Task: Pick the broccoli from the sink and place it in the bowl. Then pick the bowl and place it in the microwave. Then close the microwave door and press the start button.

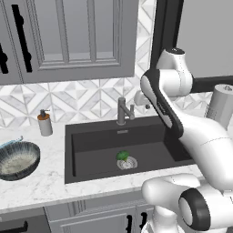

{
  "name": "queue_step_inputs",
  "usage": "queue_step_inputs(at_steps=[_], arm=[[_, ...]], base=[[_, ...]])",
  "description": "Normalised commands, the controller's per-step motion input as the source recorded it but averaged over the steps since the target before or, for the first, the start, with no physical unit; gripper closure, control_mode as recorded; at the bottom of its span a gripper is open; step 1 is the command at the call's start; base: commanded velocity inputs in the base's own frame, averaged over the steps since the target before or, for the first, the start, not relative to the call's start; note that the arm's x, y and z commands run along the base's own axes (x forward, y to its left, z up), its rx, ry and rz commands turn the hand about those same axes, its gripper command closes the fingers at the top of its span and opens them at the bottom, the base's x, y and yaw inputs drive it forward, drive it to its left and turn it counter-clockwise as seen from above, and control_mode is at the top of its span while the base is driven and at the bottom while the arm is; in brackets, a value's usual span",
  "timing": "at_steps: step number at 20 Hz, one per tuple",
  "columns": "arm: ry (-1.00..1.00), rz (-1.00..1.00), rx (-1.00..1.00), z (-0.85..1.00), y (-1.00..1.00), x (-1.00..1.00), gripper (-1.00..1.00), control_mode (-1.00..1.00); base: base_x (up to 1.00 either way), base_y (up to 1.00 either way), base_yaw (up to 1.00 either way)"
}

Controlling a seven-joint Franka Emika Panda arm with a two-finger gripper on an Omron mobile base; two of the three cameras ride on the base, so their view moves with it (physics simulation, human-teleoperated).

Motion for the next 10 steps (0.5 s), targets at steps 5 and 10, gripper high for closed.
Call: queue_step_inputs(at_steps=[5, 10], arm=[[-0.03, 0.01, 0.0, 0.0, 0.0, -0.56, -1.0, -1.0], [-0.03, 0.04, 0.02, -0.1, 0.0, -0.93, -1.0, -1.0]], base=[[0.0, 0.0, 0.0], [0.0, 0.0, 0.0]])
